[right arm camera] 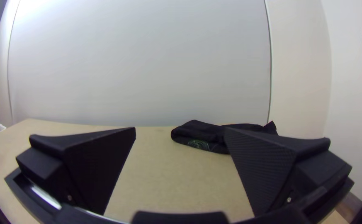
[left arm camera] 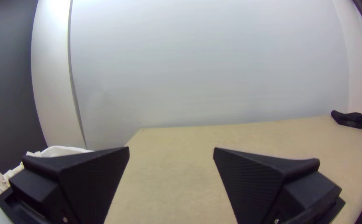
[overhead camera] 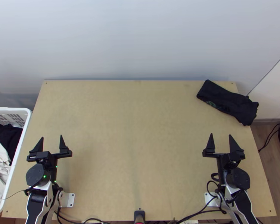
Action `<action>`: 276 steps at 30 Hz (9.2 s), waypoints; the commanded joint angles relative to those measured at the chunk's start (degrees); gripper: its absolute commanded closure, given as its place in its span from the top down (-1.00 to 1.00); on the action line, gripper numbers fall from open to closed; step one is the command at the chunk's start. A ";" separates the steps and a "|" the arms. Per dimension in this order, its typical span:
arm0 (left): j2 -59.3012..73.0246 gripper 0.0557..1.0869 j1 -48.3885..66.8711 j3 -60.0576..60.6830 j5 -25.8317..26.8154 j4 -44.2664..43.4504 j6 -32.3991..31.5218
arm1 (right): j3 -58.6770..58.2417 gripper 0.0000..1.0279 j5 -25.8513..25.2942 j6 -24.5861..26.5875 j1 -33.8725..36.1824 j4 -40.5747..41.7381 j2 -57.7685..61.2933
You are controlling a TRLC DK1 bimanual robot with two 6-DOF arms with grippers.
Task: Fold the t-shirt
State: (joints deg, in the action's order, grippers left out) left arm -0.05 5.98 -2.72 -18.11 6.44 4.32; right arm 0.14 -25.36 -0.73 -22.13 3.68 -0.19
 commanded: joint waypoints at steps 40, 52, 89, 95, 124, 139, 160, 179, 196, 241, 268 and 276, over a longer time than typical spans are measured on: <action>0.05 0.92 -3.96 -0.09 -0.17 0.51 -3.00 | 0.30 0.93 -1.79 23.76 -1.42 13.63 -0.17; 0.23 0.92 -6.07 -0.35 -9.66 0.77 -6.95 | 11.55 0.93 -5.13 13.39 -3.01 -2.45 0.54; 62.46 0.92 -52.56 -54.67 4.92 17.56 -4.23 | 54.70 0.93 -10.14 -10.08 -1.95 -41.56 39.56; 79.51 0.92 -64.16 -60.12 5.01 9.30 -3.00 | 56.37 0.93 -10.14 -11.05 -1.78 -42.88 41.32; 135.49 0.90 -81.56 -110.66 1.59 10.00 -4.76 | 55.93 0.91 -9.88 -10.08 -2.39 -42.27 43.96; 144.81 0.04 -81.39 -124.98 0.00 13.78 -6.60 | 54.44 0.91 -9.97 -9.38 -2.04 -43.67 44.04; 141.82 -0.91 -82.71 -124.63 1.06 18.35 -8.01 | 53.47 0.91 -9.97 -8.58 -0.90 -42.53 44.22; 110.97 -0.92 -72.95 -123.40 20.66 38.56 -11.26 | 55.23 0.91 -9.88 -9.20 -0.99 -41.74 44.22; 79.24 -0.92 -37.97 -121.56 36.92 49.20 -19.96 | 56.55 0.91 -10.05 -8.41 -0.90 -43.67 41.05; 107.37 0.06 65.74 -88.16 3.34 -2.04 -26.38 | 52.33 0.91 -10.05 -7.71 2.18 -50.44 34.90; 68.79 0.69 29.88 -59.07 4.40 38.21 -25.41 | 51.01 0.91 -7.68 -12.54 -1.95 -48.07 41.05; 65.01 0.69 26.28 -48.26 4.31 36.28 -25.15 | 51.54 0.91 -7.24 -12.54 -5.56 -44.73 45.63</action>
State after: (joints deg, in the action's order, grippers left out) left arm 68.47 36.60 -60.10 -13.72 43.22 -21.04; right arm 51.22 -33.12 -13.08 -24.99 -43.13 42.33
